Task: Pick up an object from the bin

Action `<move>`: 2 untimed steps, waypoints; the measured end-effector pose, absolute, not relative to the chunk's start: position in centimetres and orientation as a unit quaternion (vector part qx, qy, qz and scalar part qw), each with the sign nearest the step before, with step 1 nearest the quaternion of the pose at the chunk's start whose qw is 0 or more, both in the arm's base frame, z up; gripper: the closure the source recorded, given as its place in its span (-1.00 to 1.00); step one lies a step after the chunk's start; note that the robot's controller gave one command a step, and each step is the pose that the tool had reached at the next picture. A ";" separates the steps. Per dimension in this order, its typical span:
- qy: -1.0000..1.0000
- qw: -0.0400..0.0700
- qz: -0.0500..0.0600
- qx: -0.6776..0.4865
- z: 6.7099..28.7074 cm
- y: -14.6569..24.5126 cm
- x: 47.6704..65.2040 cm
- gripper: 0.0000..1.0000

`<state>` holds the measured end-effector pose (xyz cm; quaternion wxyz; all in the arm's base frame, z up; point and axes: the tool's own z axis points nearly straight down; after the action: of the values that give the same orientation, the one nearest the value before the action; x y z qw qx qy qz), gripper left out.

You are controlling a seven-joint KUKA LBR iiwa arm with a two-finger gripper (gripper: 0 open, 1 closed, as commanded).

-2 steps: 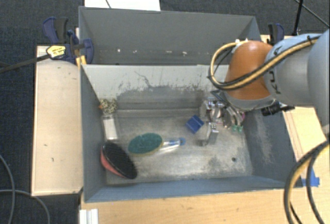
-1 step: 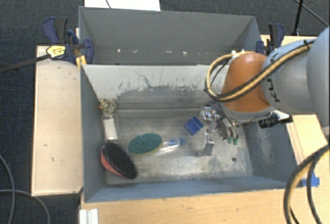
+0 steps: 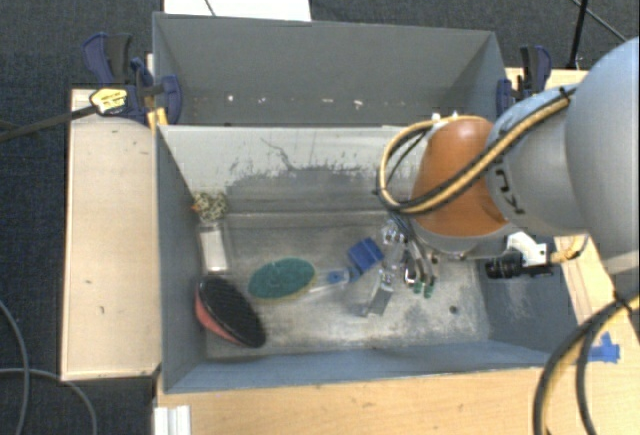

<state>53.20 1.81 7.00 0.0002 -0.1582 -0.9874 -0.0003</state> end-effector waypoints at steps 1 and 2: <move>-0.987 0.002 -0.001 -0.163 7.0 4.9 52.5 -1.00; -0.987 0.002 0.000 -0.163 7.0 4.7 52.5 1.00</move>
Offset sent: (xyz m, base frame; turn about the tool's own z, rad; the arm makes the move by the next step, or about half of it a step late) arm -0.0071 0.0289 0.0000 0.0135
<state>52.49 4.69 7.01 0.0015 -0.1630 -0.9866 0.0002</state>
